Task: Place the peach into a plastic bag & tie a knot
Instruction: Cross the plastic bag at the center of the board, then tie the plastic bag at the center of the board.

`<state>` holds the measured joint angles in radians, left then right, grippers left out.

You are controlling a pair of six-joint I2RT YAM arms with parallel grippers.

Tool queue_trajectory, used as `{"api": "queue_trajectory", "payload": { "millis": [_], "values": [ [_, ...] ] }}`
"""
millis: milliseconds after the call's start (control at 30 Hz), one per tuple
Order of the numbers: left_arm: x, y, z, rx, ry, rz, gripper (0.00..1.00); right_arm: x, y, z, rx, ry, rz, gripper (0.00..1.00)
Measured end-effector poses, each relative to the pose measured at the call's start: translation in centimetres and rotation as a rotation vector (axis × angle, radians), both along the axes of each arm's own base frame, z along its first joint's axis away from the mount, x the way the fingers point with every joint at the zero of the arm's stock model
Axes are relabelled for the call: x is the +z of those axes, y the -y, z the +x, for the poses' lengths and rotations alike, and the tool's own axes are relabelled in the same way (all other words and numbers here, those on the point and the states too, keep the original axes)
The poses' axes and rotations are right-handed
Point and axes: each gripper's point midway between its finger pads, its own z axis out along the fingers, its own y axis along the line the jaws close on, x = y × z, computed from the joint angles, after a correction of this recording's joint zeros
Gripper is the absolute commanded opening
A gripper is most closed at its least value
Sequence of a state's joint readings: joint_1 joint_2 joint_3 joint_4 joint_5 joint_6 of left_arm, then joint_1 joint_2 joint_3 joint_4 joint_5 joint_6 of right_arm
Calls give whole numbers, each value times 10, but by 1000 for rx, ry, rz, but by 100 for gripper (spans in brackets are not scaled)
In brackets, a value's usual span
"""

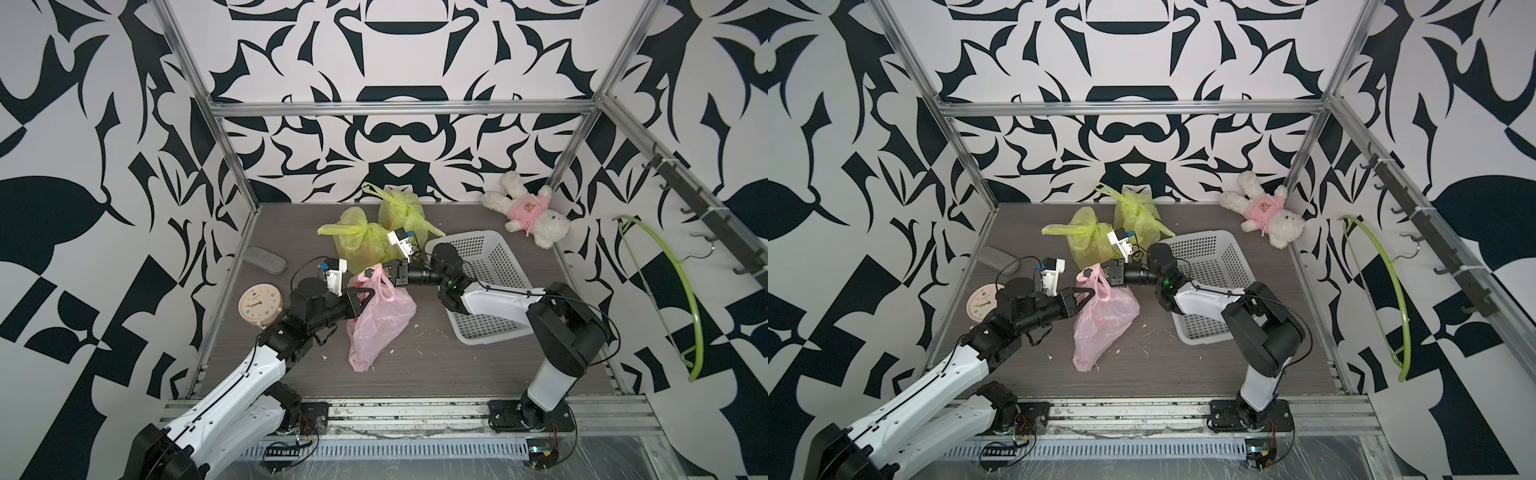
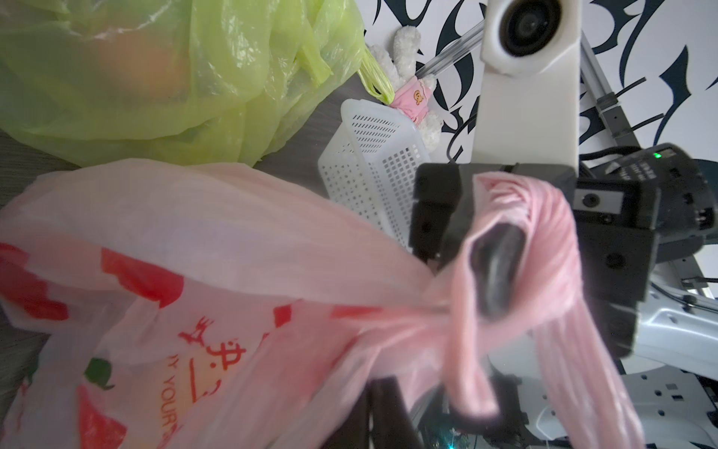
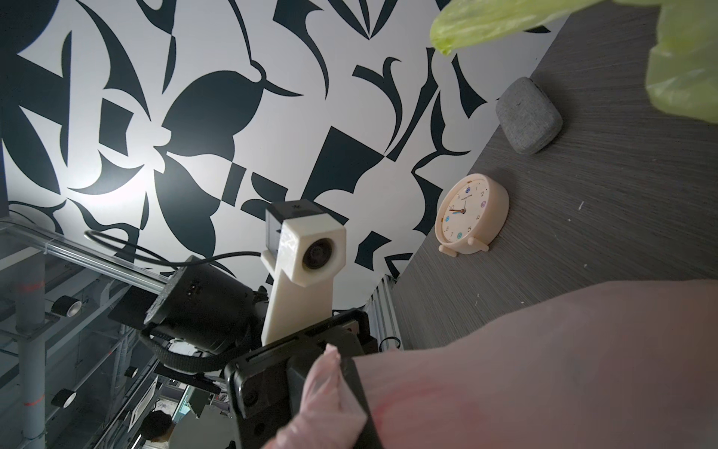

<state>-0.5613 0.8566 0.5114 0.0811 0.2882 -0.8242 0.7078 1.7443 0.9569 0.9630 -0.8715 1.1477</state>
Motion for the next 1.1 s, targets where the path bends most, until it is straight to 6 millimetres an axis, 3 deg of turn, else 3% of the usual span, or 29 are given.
{"api": "queue_trajectory", "payload": {
  "millis": [100, 333, 600, 700, 800, 900, 967, 1100],
  "values": [
    [-7, -5, 3, 38, -9, -3, 2, -7, -7, -2, 16, -25, 3, 0],
    [-15, -21, 4, 135, -27, 10, 40, -10, -13, -7, 34, -42, 13, 0],
    [-8, -37, -17, 139, -33, 42, 68, -4, -3, 7, 6, -18, 35, 0],
    [7, -43, -27, 131, -12, 46, 69, -4, -1, 9, 2, -17, 35, 0],
    [35, -50, -37, 126, 38, 41, 66, -4, -1, 8, 5, -16, 35, 0],
    [66, -57, -43, 131, 107, 33, 51, -5, -1, 8, 7, -18, 33, 0],
    [84, -59, -45, 136, 146, 26, 47, -5, -1, 8, 9, -19, 30, 0],
    [92, -51, -36, 119, 148, 38, 44, -6, -1, 7, 13, -19, 29, 0]
  ]
}}
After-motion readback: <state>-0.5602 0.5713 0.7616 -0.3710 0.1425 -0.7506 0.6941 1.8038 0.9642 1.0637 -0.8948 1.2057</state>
